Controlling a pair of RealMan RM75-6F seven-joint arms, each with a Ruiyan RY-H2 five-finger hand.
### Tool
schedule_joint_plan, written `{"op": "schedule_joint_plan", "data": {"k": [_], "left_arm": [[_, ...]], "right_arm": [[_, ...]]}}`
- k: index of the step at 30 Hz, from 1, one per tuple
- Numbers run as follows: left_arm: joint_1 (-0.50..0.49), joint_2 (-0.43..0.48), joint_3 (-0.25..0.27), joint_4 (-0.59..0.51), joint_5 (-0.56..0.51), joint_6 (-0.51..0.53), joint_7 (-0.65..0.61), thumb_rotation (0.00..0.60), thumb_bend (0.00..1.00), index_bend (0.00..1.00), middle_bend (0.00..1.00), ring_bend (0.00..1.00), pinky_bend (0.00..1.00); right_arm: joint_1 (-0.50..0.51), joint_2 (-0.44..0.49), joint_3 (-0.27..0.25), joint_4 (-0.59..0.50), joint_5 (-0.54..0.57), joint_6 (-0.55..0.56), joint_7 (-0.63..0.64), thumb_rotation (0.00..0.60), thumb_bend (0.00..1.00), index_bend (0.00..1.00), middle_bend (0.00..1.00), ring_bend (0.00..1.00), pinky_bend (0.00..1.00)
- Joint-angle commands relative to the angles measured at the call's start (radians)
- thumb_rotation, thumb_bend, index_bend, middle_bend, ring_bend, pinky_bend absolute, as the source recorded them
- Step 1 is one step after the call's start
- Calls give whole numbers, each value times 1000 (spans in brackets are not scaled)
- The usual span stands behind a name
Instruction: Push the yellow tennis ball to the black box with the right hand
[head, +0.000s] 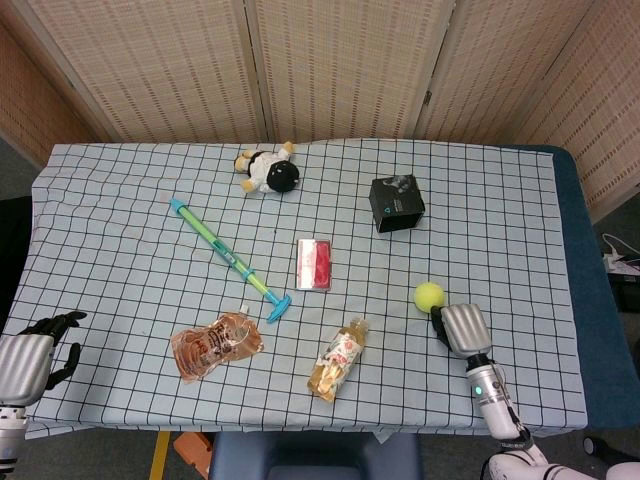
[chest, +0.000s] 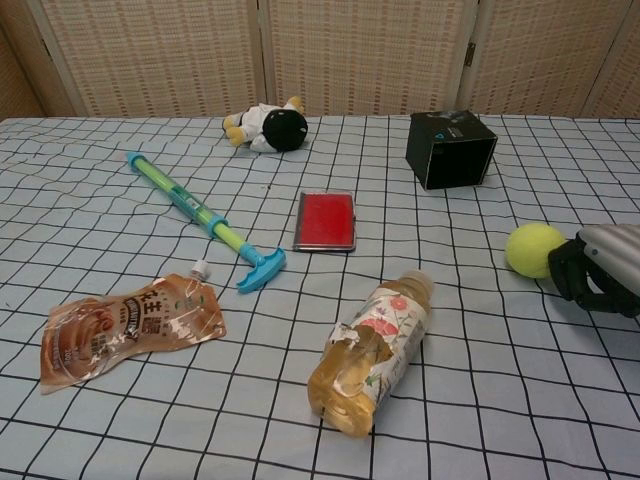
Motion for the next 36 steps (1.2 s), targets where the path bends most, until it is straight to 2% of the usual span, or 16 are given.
{"op": "schedule_joint_plan", "data": {"k": [1,11,23,36], "left_arm": [[-1,1,2,-1,3,-1,1,600,517,287,354,348,545],[-2,3,7,-3,13,-3,-1,600,517,294,355,348,546],[-2,5,11,-7,21,0,0,600,517,295,356,347,548],[-3,5,14,-7,24,-4,3,600,517,297,356,348,549]], "right_arm": [[21,-35,11,65,-1,-9,35,600,1000,1000,923,768,1000],[69,-90,33,195,-8,-20,112,600,1000,1000,923,768,1000],[149,-128,74,326,38,-130,154,600,1000,1000,923,768,1000],[241,-169,79,487,43,-228,173,600,1000,1000,924,768,1000]]}}
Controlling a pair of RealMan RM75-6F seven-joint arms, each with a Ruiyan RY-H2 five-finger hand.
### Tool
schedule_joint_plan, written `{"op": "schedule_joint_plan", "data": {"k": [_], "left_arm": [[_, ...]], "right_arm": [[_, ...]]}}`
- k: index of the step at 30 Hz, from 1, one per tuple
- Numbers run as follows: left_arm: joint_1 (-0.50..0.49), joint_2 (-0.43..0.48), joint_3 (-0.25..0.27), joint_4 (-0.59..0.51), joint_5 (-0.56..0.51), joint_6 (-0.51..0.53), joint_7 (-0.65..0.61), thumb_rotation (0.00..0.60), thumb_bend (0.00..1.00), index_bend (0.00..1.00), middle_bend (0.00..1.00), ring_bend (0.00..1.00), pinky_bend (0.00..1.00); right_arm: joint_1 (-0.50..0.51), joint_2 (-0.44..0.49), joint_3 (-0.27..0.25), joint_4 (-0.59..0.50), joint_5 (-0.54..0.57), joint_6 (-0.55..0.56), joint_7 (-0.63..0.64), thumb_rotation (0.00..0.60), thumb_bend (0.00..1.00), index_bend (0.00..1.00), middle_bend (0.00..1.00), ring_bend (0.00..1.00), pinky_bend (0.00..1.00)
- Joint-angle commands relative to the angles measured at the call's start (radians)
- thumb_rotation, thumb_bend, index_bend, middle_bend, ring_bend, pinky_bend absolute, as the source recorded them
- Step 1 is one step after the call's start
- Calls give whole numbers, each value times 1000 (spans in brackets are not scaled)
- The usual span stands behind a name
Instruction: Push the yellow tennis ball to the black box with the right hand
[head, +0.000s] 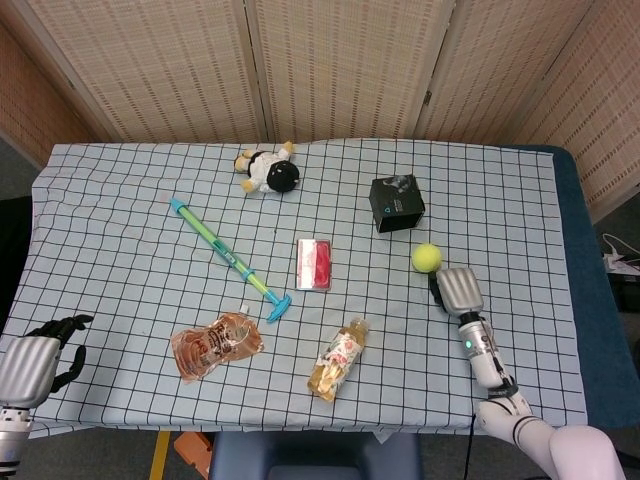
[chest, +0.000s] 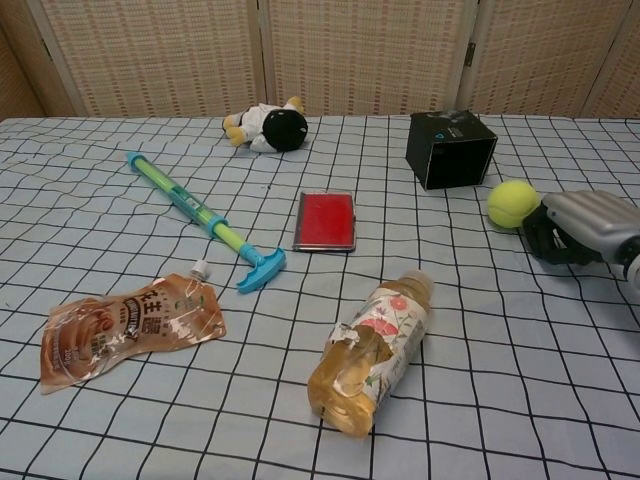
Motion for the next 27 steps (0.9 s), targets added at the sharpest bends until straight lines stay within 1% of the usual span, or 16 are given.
{"op": "schedule_joint_plan", "data": {"k": [1,9,19,27], "left_arm": [[0,-1,0,0,1,0,3,600,517,297,356,348,549],[-2,-3,1,-1,-1,-5,13,600,517,297,356,348,549],[-5,-4,3,0,-4,-14,19,600,517,297,357,348,549],[-7,-3,3,-3,-11,-22,24,600,517,298,357,348,550]], "right_arm": [[30,-15,6,44,5,-32,9,600,1000,1000,923,768,1000],[76,-33,1,127,1,-83,45,600,1000,1000,923,768,1000],[126,-37,6,181,3,-123,76,600,1000,1000,923,768,1000],[165,-43,12,235,15,-179,79,600,1000,1000,923,766,1000]]}}
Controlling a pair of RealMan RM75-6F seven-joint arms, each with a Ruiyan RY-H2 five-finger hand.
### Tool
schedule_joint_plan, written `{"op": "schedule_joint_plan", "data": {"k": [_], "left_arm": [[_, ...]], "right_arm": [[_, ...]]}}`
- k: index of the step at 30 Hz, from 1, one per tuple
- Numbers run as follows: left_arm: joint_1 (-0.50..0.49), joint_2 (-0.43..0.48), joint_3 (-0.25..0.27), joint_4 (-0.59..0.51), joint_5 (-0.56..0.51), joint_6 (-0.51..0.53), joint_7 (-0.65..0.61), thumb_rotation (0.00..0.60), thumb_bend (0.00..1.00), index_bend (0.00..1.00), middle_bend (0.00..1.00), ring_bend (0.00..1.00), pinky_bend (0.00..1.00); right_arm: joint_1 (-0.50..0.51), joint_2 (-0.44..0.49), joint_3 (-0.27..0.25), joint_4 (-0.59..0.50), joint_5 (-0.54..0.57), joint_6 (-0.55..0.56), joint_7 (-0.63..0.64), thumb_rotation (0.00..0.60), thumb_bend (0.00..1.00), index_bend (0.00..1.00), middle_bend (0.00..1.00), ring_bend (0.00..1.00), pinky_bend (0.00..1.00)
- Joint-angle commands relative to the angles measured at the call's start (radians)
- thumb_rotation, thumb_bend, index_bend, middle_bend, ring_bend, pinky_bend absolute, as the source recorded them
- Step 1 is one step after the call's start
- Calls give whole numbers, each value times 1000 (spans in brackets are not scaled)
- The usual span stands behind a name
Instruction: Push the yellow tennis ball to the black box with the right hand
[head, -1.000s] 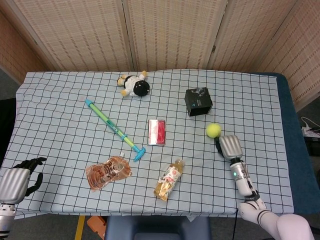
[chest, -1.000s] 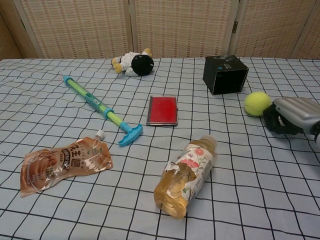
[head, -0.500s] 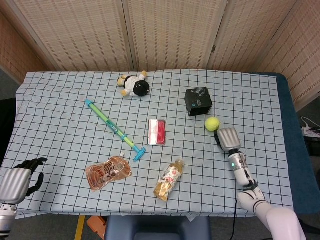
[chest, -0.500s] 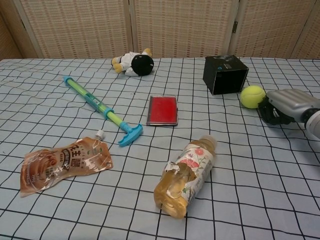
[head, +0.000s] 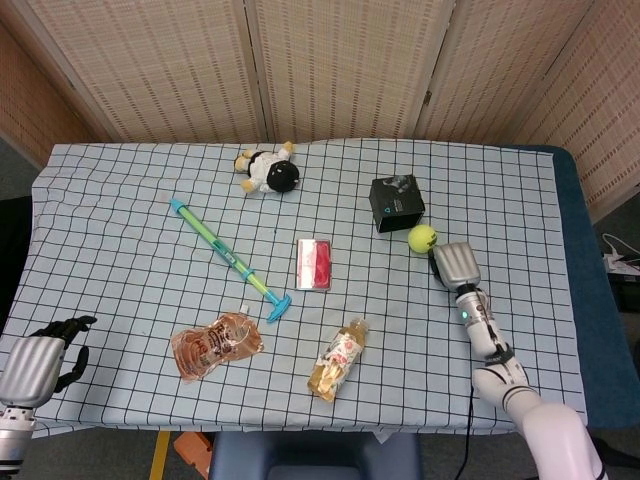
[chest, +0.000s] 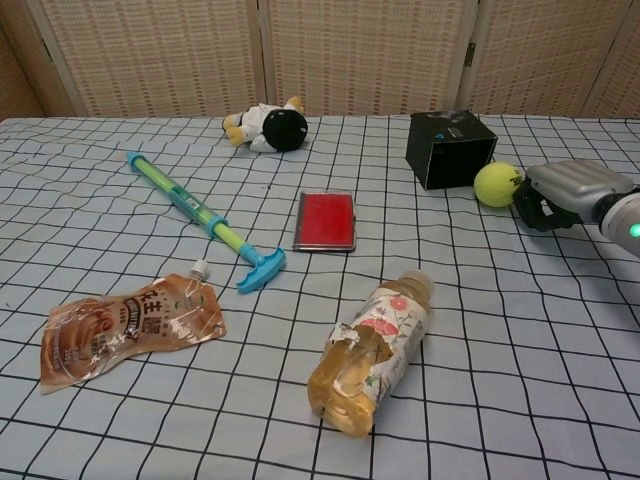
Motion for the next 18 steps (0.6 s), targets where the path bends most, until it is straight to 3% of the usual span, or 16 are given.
{"op": "schedule_joint_plan", "data": {"k": [1,18], "left_arm": [[-1,0,0,0,0,-1,1,600,517,298,357,348,550],[-4,1,0,2,-14,-17,-3,600,519,297,358,348,551]], "right_arm": [[15,-7,4,24,5,-17,8,600,1000,1000,923,765,1000],[72,-72,-8,166,-8,-42,48,600,1000,994,923,686,1000]]}}
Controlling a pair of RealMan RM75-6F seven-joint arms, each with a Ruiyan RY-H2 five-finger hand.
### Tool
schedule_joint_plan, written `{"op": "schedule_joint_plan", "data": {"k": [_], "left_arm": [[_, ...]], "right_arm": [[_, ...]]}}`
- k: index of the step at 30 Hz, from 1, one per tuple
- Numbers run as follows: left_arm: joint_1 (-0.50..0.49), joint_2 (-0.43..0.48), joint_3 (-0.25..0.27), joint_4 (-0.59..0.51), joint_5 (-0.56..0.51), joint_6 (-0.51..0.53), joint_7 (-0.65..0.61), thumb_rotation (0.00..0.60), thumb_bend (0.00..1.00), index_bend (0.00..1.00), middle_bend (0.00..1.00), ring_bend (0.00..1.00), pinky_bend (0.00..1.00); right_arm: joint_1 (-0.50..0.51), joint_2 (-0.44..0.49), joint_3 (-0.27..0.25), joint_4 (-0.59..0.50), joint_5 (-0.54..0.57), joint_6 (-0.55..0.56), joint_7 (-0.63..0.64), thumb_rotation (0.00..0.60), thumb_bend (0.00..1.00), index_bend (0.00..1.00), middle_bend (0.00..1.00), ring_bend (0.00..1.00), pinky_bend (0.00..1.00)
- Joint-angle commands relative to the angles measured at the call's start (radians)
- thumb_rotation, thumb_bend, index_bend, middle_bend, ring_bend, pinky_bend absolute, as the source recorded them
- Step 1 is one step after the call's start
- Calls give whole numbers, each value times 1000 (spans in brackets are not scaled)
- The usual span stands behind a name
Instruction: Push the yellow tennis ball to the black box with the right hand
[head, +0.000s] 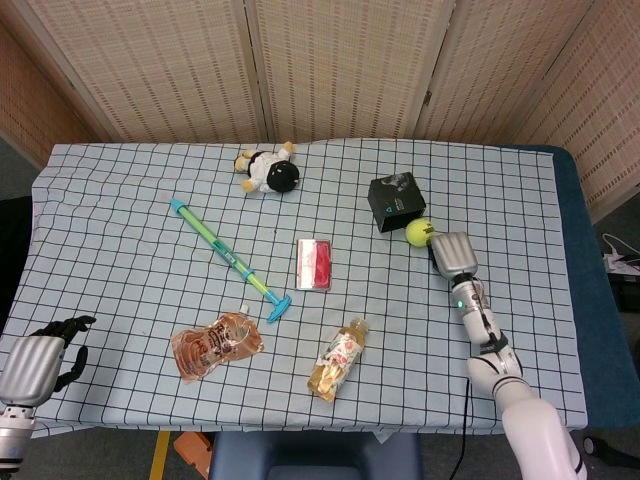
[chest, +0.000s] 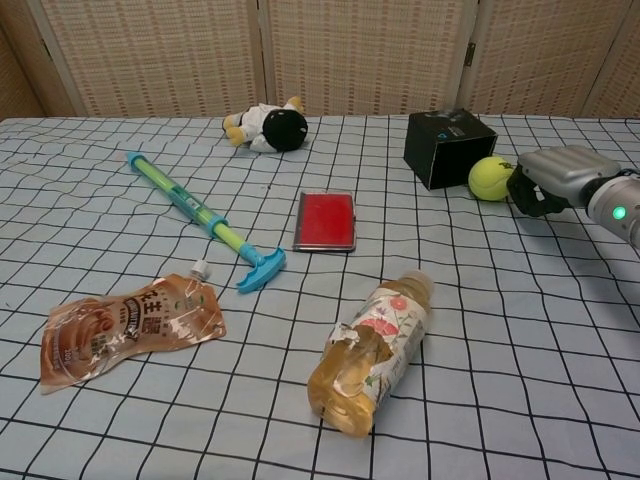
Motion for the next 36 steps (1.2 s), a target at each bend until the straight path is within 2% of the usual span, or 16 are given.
{"op": "schedule_joint_plan", "data": {"k": [1,6,8,14,19,25,26,28,30,33,36], "left_arm": [[0,1,1,0,1,1,-2,600,520,297,358,348,551],[1,2,1,-1,6,6,-5,600,519,297,358,348,551],[1,2,2,0,7,6,-4,600,519,297,358,348,551],[0,2,2,-1,5,3,-4,600,519,297,358,348,551],[0,3,3,-2,8,3,-5,600,519,298,358,348,551],[2,4,4,-2,10,8,-8,600,519,298,358,348,551],[2,4,4,-1,10,8,-9,600,519,298,358,348,551],[2,4,4,-1,10,7,-10,600,519,299,358,348,552],[1,4,4,0,9,6,-10,600,518,298,358,347,551],[1,4,4,0,9,5,-11,600,519,298,358,348,551],[1,4,4,0,9,6,-12,600,519,298,358,348,552]], "right_arm": [[5,-9,-3,12,-2,-2,7,600,1000,987,923,678,1000],[7,-14,-10,18,-9,0,45,600,992,895,866,603,986],[6,-12,-14,16,-16,11,73,600,942,842,809,555,950],[5,-7,-28,11,-33,46,161,600,686,638,631,417,786],[5,1,-47,0,-55,57,243,600,622,526,518,335,662],[7,4,-65,-4,-72,46,294,600,543,401,451,283,596],[8,4,-67,-4,-74,42,301,600,500,380,442,275,584],[9,3,-71,1,-77,39,300,600,297,322,411,245,549],[9,3,-75,-1,-81,41,311,600,185,297,389,226,528],[11,6,-79,-5,-85,37,330,600,139,278,355,194,477],[14,8,-83,-7,-88,30,346,600,100,218,284,131,377]]}}
